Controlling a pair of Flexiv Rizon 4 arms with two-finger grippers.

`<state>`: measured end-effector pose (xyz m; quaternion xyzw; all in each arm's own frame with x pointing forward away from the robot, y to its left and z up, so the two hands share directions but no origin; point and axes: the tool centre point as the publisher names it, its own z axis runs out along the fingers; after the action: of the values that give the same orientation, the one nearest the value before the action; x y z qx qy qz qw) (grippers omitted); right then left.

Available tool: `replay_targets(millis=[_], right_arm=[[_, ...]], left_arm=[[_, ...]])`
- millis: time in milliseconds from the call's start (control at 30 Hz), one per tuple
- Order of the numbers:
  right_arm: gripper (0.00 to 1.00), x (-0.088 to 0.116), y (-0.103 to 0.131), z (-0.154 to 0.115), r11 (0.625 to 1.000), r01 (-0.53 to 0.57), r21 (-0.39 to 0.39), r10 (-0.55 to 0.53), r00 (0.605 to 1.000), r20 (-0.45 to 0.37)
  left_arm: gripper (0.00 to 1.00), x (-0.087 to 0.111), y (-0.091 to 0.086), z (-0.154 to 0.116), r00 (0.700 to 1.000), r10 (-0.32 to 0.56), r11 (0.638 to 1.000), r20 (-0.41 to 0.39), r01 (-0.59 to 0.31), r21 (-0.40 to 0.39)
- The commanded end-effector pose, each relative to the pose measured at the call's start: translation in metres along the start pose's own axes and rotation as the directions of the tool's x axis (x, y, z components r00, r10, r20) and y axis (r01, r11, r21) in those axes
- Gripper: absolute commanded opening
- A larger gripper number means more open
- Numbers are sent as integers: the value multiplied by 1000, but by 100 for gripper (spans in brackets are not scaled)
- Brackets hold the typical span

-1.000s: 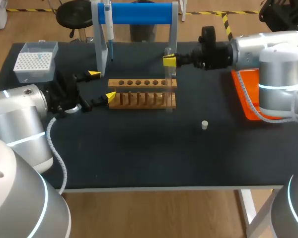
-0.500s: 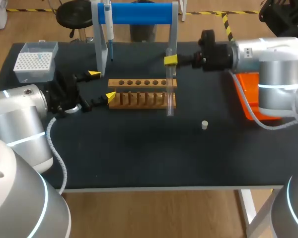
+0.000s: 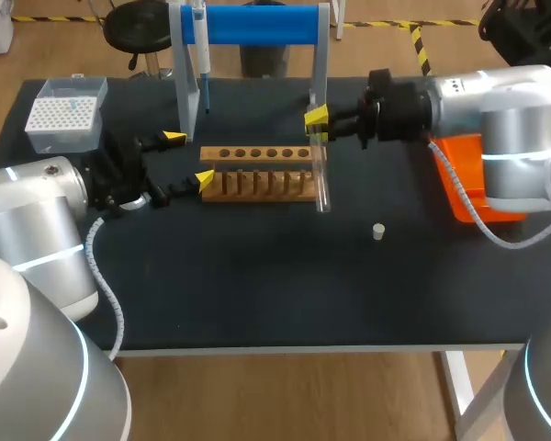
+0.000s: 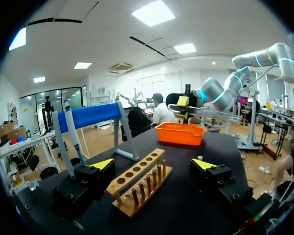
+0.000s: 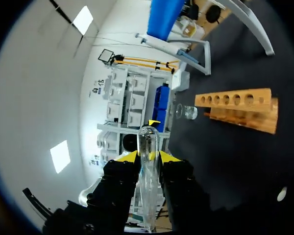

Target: Invert the test tube, pick up the pipette, mount the tip to pipette, aspirate from beaker and dispense into the tube, eject the tip, return the pipette, and cap with the stopper.

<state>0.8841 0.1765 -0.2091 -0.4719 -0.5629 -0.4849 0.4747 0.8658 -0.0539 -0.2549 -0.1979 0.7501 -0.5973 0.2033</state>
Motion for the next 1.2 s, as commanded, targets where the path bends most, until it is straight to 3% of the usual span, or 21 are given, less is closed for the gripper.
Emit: replay_targets(millis=[33, 1200], right_arm=[[0, 0, 3, -1, 1000, -17, 18, 17, 1000, -5], [0, -1, 0, -2, 993, -113, 18, 114, 991, -75]], left_arm=[[100, 1, 1, 0, 1000, 1, 1000, 3, -1, 1], [100, 1, 1, 0, 1000, 1, 1000, 3, -1, 1]])
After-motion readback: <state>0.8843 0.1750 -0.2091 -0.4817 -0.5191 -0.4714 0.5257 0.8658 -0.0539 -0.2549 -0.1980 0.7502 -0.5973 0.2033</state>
